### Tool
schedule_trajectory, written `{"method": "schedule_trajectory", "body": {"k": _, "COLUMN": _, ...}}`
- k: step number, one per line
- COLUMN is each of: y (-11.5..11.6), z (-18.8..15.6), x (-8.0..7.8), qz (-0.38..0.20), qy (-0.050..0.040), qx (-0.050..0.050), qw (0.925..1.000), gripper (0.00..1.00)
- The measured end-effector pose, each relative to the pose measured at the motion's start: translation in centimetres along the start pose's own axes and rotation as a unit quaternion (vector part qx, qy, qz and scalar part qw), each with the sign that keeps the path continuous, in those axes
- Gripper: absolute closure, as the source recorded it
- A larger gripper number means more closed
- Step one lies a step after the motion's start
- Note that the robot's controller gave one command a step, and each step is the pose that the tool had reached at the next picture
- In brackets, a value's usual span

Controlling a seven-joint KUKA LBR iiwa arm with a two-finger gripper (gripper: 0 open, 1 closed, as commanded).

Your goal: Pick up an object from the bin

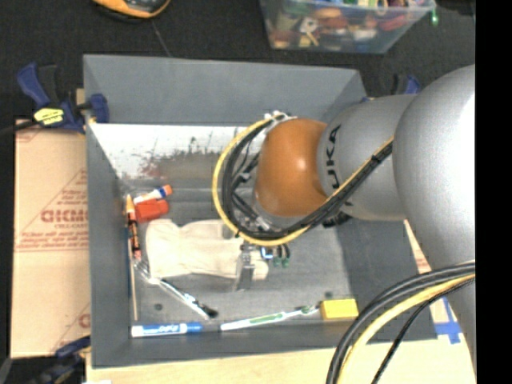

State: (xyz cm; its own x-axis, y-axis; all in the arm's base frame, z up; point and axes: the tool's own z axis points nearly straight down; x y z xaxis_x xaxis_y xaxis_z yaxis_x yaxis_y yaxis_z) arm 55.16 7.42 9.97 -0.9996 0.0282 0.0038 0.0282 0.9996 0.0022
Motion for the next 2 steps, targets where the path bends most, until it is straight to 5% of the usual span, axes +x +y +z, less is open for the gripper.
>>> {"method": "schedule_trajectory", "body": {"k": 1, "y": -0.1, "z": 2.8, "x": -0.4, "qz": -0.001, "qy": -0.0098, "qx": 0.001, "qw": 1.0000, "gripper": 0.00}}
{"method": "schedule_trajectory", "body": {"k": 2, "y": 3.2, "z": 2.7, "x": -0.9, "qz": 0.009, "qy": -0.0086, "qx": -0.001, "qw": 0.9999, "gripper": 1.00}}
